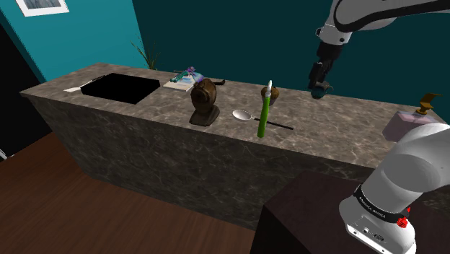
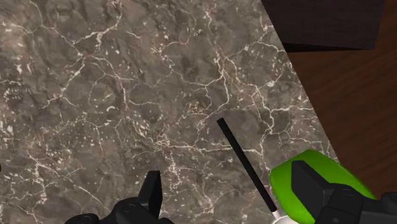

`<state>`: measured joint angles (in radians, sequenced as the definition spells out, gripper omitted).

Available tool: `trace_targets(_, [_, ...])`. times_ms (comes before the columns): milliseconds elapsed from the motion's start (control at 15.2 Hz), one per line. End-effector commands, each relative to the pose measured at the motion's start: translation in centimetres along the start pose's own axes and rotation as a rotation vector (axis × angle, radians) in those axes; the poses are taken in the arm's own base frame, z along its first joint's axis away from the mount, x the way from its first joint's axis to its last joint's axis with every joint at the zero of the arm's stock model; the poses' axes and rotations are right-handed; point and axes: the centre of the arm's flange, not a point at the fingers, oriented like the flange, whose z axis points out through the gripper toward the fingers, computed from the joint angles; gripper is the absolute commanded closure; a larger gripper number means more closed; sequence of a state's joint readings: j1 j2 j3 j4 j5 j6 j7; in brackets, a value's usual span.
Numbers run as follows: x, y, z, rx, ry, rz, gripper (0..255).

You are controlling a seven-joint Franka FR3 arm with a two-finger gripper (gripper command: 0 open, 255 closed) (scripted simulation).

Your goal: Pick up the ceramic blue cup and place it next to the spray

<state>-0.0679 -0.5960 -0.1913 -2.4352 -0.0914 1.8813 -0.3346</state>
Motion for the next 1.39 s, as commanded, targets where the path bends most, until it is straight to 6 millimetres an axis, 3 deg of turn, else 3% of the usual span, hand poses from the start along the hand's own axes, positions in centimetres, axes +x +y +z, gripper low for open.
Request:
trace_targets(0, [0.6,2.4,1.0,-0.003,-0.003,-0.003,0])
trace_targets(1320, [6.3,26.4,9.9,-0.025,-0.033,-0.021,0])
